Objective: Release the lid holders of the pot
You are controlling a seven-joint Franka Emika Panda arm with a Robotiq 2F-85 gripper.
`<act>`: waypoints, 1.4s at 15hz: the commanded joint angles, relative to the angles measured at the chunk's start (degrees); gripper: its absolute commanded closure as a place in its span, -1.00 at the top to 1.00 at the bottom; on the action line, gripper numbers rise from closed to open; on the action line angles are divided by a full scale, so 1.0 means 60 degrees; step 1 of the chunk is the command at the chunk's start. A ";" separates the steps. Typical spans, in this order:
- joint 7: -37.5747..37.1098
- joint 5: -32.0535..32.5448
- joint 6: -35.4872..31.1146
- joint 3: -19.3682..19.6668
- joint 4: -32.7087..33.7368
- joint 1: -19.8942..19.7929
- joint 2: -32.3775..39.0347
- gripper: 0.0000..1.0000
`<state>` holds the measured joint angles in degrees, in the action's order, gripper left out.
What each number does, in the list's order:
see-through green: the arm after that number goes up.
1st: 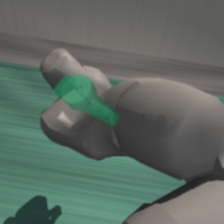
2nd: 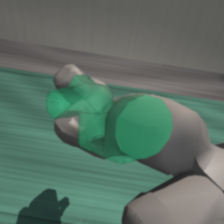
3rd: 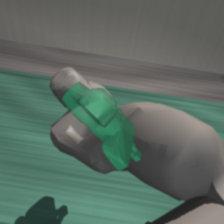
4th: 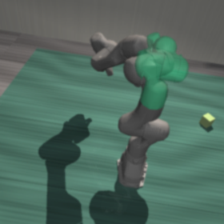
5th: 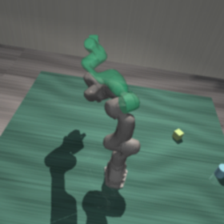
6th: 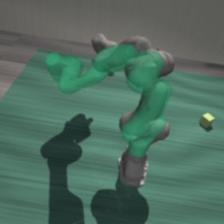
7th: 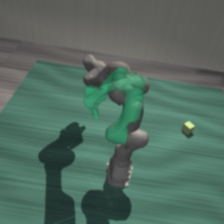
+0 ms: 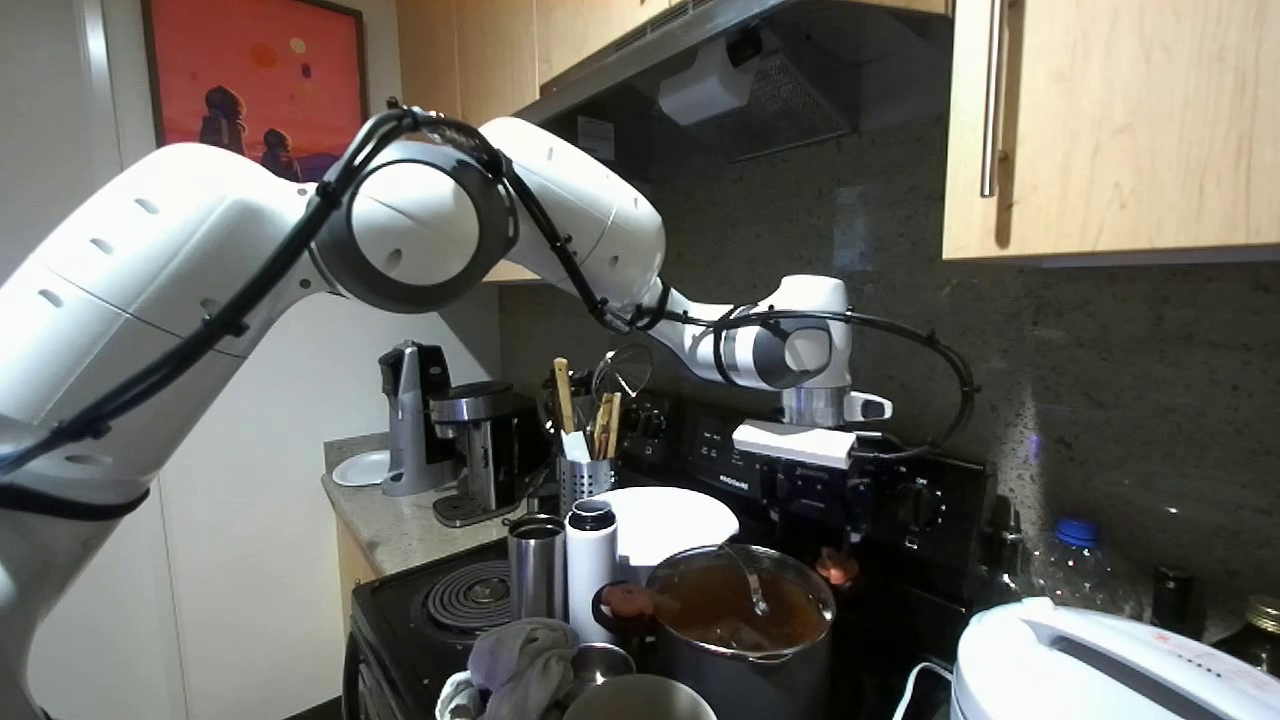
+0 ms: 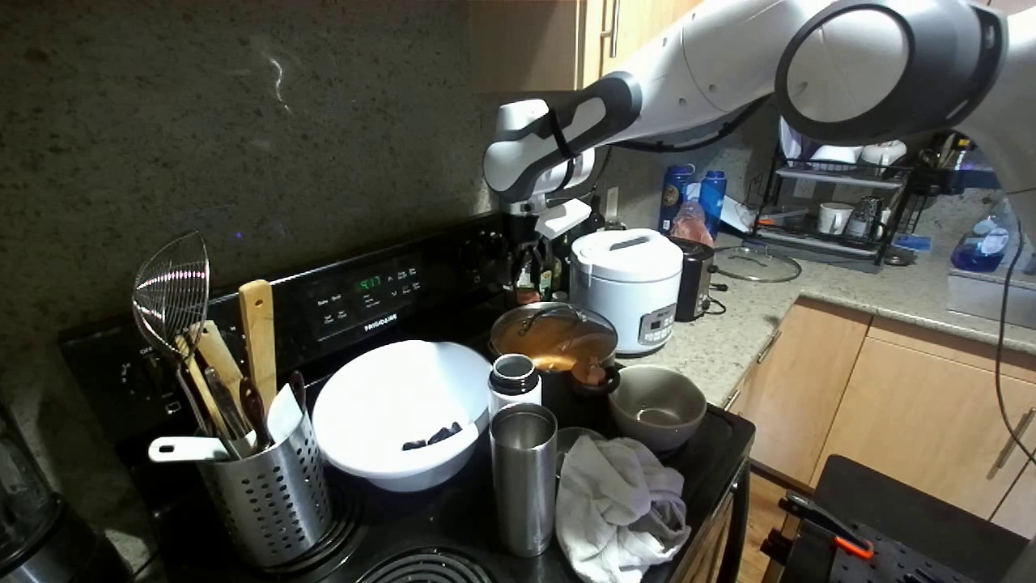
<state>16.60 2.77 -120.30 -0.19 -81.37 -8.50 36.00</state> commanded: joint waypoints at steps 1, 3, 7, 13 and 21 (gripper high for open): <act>0.0214 -0.0088 0.0406 0.0044 0.0337 -0.0075 0.0108 0.18; 0.0213 -0.0081 0.0421 0.0076 0.0253 -0.0125 0.0080 -0.10; 0.0174 -0.0067 0.0382 0.0112 0.0143 -0.0202 0.0057 -0.72; 0.0099 -0.0052 0.0335 0.0128 0.0071 -0.0178 0.0013 -0.86; 0.0188 0.0004 0.0435 0.0117 0.0191 -0.0137 0.0086 0.41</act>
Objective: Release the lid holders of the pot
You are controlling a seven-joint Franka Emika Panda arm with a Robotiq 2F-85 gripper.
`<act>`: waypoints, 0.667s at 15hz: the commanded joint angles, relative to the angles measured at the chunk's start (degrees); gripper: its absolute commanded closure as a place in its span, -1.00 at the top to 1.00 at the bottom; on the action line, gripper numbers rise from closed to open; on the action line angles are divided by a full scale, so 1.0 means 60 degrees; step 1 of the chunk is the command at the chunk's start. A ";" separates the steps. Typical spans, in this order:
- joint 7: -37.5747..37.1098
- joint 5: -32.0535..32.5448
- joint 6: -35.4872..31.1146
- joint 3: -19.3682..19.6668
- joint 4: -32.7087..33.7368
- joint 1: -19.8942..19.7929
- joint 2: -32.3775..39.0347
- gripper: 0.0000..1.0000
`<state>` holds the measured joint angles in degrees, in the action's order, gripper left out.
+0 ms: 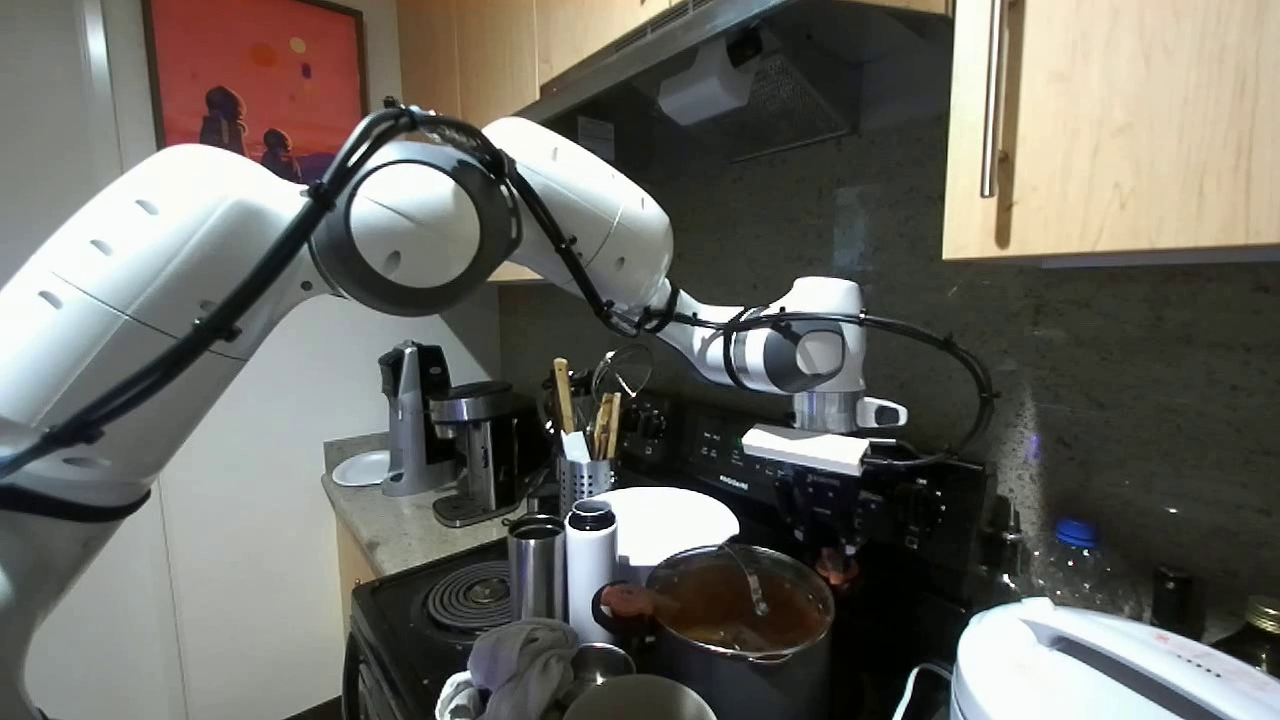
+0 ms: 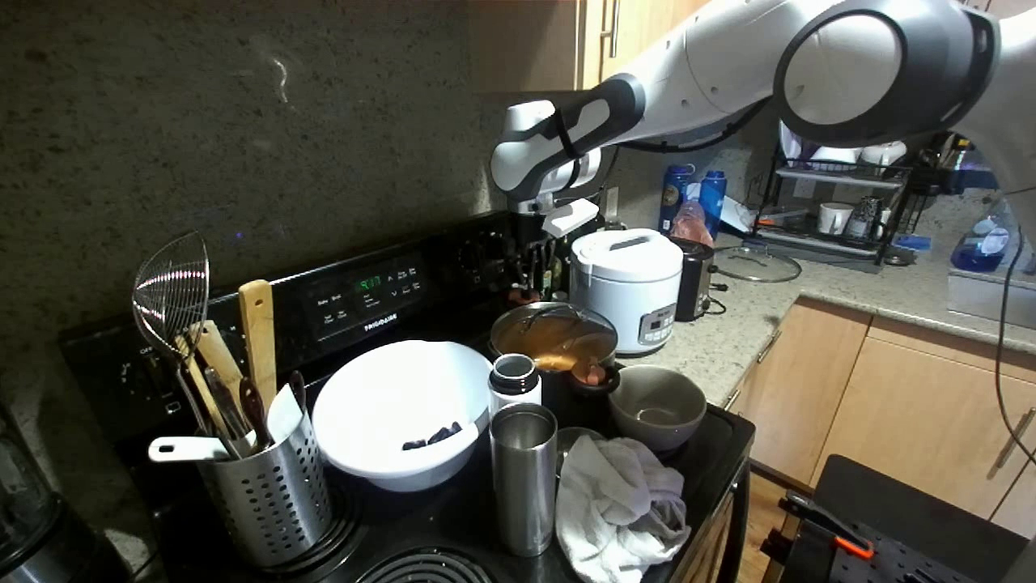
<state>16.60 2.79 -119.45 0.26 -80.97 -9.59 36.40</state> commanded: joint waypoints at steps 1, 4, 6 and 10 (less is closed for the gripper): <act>0.0201 -0.0002 0.0309 0.0040 0.0138 0.0036 0.0040 0.58; 0.0218 0.0000 0.0310 0.0048 0.0156 0.0018 0.0095 0.98; 0.0241 -0.0007 0.0303 0.0046 0.0146 0.0001 0.0107 1.00; 0.0249 -0.0020 0.0278 0.0055 0.0156 -0.0037 0.0124 0.45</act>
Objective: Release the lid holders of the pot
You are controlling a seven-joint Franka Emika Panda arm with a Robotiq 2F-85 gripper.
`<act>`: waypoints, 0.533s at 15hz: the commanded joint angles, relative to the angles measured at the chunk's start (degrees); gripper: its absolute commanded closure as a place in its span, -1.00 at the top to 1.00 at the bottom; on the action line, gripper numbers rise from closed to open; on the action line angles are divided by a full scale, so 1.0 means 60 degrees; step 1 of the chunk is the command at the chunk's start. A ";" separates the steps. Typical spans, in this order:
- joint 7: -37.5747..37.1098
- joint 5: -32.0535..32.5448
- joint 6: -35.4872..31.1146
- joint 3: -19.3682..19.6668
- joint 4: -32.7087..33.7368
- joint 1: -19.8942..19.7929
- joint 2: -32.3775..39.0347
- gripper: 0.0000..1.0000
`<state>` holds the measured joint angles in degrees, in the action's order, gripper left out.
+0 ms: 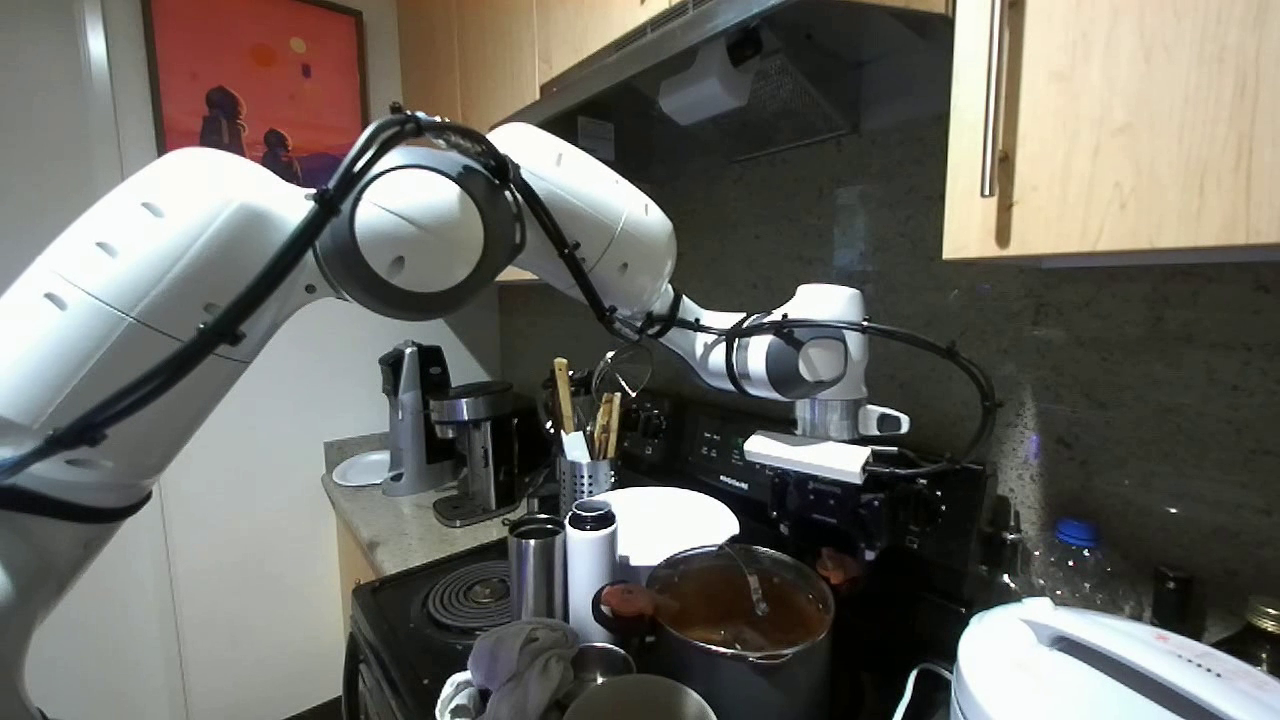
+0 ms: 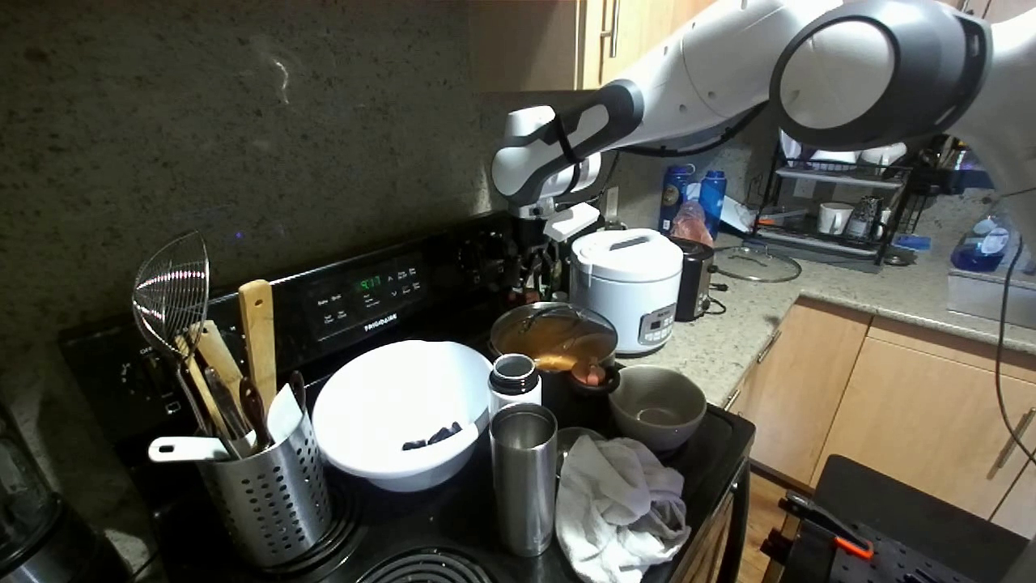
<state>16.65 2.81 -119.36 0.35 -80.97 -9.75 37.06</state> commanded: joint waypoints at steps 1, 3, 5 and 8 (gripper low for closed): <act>0.0240 -0.0027 0.0259 0.0041 0.0157 -0.0018 0.0010 0.31; 0.0238 -0.0026 0.0256 0.0043 0.0140 -0.0028 -0.0004 -0.01; 0.0227 -0.0029 0.0265 0.0046 0.0121 -0.0032 -0.0014 -0.28; 0.0224 -0.0048 0.0315 0.0033 0.0072 -0.0028 -0.0051 -0.76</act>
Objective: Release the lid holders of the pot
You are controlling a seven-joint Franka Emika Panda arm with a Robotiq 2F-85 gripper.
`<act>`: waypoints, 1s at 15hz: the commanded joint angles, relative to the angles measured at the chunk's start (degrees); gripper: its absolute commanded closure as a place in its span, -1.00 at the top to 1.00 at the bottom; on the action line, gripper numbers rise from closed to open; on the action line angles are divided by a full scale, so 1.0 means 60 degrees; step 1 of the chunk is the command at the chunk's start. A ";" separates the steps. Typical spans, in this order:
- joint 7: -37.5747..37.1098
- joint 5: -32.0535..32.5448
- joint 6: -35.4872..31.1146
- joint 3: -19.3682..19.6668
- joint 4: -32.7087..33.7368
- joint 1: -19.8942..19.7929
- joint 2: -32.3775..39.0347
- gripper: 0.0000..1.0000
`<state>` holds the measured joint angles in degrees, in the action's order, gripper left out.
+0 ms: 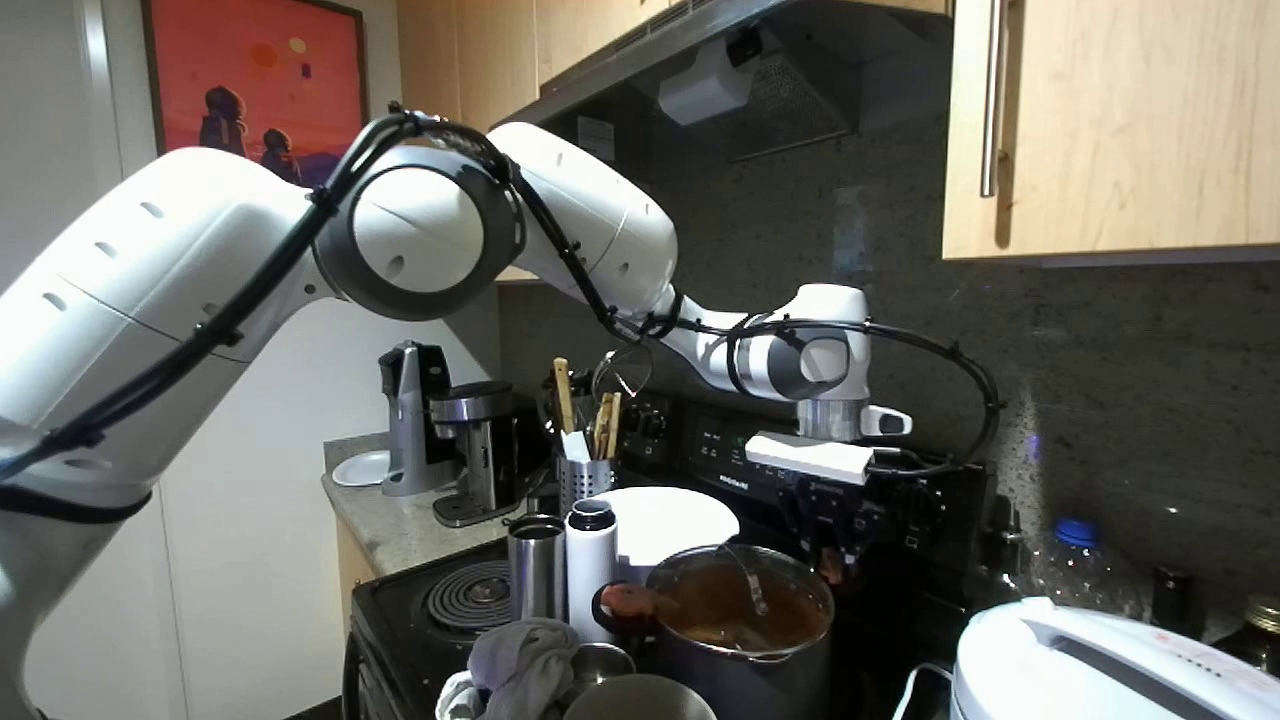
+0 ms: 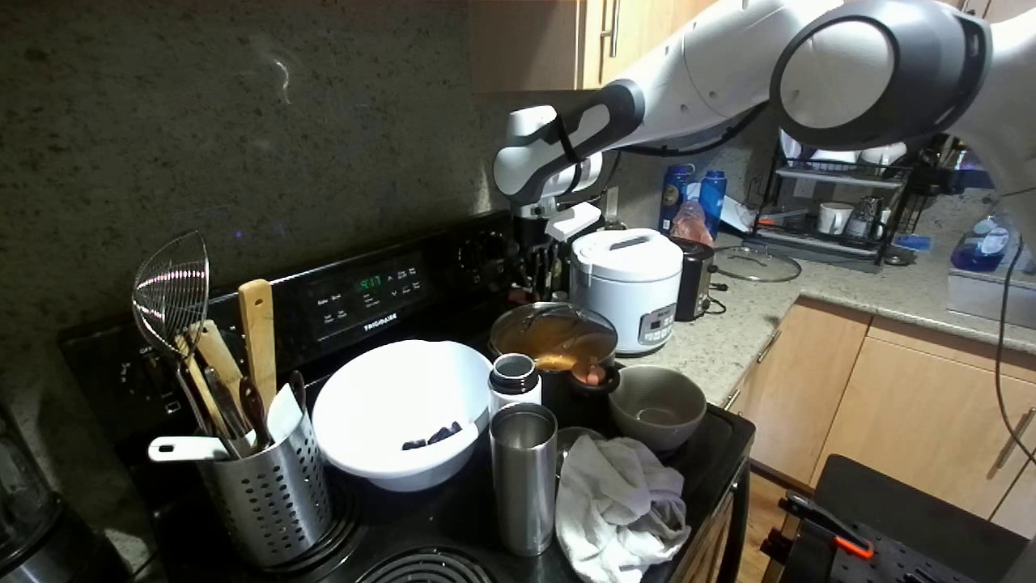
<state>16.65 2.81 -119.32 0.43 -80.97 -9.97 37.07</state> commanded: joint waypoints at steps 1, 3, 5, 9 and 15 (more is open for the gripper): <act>0.0196 -0.0081 0.0380 0.0021 0.0070 0.0002 -0.0068 -0.83; 0.0095 -0.0145 0.0532 0.0031 0.0071 -0.0010 -0.0098 -0.83; -0.0073 -0.0150 0.0530 0.0083 0.0048 -0.0003 -0.0104 -0.79; -0.0616 -0.0105 0.0613 0.0239 0.0006 0.0056 -0.0164 -0.79; -0.1999 -0.0191 0.0643 0.0478 -0.0142 0.0124 -0.0314 -0.80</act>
<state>8.48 2.75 -117.67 1.93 -80.79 -9.96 36.83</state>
